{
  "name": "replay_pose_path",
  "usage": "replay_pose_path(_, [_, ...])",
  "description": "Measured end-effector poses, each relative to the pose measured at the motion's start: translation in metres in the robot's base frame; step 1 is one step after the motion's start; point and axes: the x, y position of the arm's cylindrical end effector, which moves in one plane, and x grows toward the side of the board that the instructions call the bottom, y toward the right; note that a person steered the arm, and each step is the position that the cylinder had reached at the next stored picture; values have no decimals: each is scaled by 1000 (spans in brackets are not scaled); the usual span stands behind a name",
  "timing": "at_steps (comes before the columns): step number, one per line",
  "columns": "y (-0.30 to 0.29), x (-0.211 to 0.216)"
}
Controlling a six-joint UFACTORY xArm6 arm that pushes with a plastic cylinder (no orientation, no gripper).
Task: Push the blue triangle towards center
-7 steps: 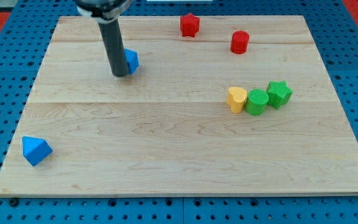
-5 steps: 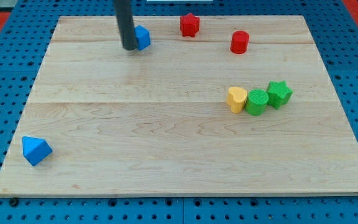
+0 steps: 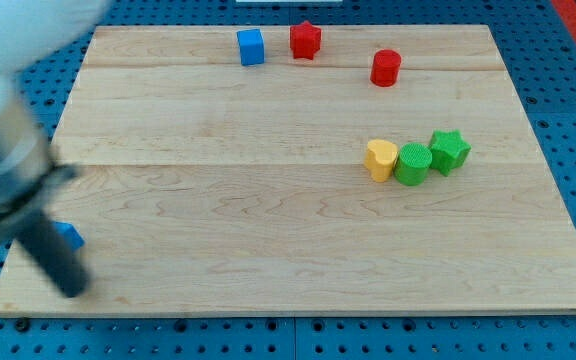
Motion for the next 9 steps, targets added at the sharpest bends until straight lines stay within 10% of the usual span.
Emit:
replay_pose_path(1, [-42,-22])
replay_pose_path(3, [86,-83])
replay_pose_path(6, [160,-57])
replay_pose_path(9, [162,-173])
